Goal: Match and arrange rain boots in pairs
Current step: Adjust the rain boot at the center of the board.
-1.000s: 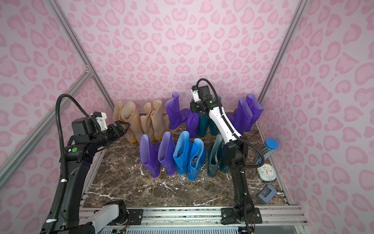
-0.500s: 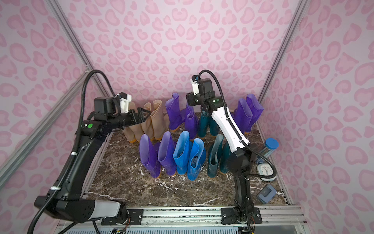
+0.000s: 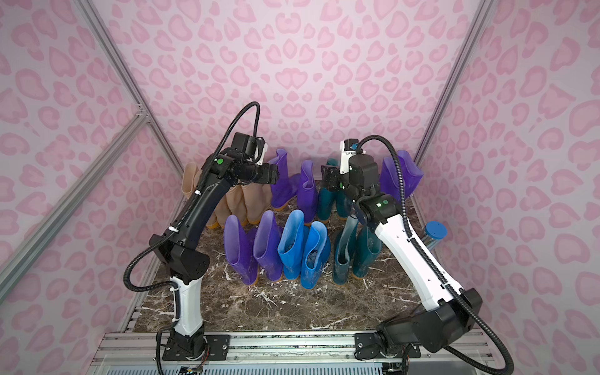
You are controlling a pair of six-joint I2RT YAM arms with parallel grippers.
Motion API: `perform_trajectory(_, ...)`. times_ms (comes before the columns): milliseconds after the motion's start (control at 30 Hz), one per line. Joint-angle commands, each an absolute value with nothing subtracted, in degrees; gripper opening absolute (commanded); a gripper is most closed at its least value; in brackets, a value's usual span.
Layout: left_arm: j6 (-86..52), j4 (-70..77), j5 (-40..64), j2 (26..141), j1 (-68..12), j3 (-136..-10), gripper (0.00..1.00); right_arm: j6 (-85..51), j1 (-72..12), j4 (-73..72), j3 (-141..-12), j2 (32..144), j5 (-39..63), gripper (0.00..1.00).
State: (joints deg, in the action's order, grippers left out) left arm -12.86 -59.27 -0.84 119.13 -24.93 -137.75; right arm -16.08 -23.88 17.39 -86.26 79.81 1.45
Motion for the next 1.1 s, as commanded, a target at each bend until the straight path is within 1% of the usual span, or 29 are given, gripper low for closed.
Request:
perform_trajectory(0,-12.7,-58.8,-4.9,120.3,-25.4,-138.1,0.84,-16.6,-23.6,14.7,-84.0,77.8,0.5,0.7)
perform_trajectory(133,-13.3,-53.9,-2.6,122.5,-25.4,-137.4,0.78,-16.6,-23.6,13.7,-82.1,76.5,1.2,0.7)
perform_trajectory(267,-13.3,-50.0,-0.9,125.4,-25.4,-138.3,0.68,-17.0,-23.4,13.2,-80.8,75.9,2.0,0.69)
perform_trajectory(333,-12.9,-49.8,-1.7,126.8,-25.4,-139.7,0.61,-17.3,-23.4,12.6,-79.9,75.4,2.4,0.69)
perform_trajectory(400,-11.9,-49.2,-0.7,127.5,-25.4,-140.1,0.46,-17.2,-23.5,12.3,-79.2,75.0,2.7,0.69)
perform_trajectory(467,-11.8,-49.1,0.2,127.4,-25.4,-140.2,0.21,-17.0,-23.4,12.6,-78.7,75.0,2.2,0.68)
perform_trajectory(533,-11.7,-49.5,1.2,126.7,-25.4,-140.1,0.04,-16.8,-23.2,12.5,-78.5,74.7,2.1,0.68)
perform_trajectory(567,-11.7,-49.7,2.2,126.2,-25.4,-139.9,0.02,-16.7,-23.1,12.2,-78.5,74.6,2.3,0.68)
perform_trajectory(733,-14.1,-49.6,6.1,123.0,-26.2,-136.2,0.02,-16.6,-22.9,10.6,-76.4,74.0,3.8,0.67)
perform_trajectory(900,-17.0,-44.2,10.0,119.8,-27.6,-128.0,0.02,-17.0,-22.9,10.8,-76.5,73.8,3.9,0.67)
perform_trajectory(1067,-19.9,-41.7,11.7,118.4,-29.0,-124.6,0.02,-17.4,-22.9,11.0,-75.7,72.7,3.2,0.67)
